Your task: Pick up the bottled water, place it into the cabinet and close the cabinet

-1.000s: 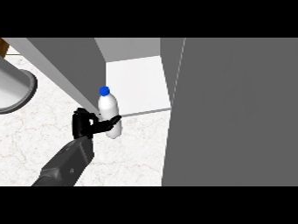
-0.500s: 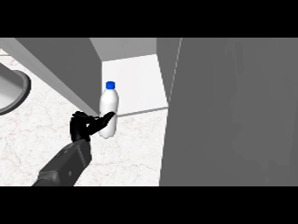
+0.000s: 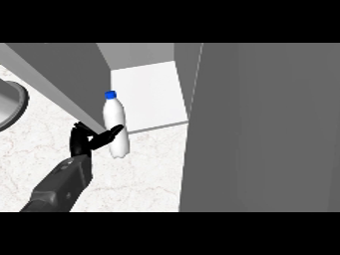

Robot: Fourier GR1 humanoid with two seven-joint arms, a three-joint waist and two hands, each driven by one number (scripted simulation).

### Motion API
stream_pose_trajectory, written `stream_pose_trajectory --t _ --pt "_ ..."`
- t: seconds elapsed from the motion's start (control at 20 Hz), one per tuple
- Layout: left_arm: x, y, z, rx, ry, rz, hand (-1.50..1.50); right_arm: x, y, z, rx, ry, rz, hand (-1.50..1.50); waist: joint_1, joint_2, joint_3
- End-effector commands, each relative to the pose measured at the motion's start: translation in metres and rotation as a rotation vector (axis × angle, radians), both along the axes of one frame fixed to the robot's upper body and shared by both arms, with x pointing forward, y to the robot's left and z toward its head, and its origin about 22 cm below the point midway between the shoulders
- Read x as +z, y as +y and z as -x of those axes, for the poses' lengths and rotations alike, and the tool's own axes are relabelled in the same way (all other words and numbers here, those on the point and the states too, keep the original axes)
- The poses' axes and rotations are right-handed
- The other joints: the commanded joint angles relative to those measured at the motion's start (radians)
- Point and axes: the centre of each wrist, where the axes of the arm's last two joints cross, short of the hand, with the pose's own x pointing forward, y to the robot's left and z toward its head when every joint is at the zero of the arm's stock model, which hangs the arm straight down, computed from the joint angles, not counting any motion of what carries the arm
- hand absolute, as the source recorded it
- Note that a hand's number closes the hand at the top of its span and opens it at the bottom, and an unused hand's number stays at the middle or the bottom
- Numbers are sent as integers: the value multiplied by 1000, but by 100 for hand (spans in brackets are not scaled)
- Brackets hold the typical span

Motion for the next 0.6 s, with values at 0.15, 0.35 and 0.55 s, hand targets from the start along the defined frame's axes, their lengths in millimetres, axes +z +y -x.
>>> stream_pose_trajectory --t 0.15,0.35,0.55 --pt "98 -99 -90 -278 -363 117 150 2 0 0 19 2 23 -150 -23 -27 -4" --pt "100 -106 -91 -291 -349 129 150 3 1 -1 22 -4 35 -150 -9 -31 -4" --pt "89 -117 -82 -315 -343 155 150 4 1 0 25 -8 47 -150 22 -39 -3"
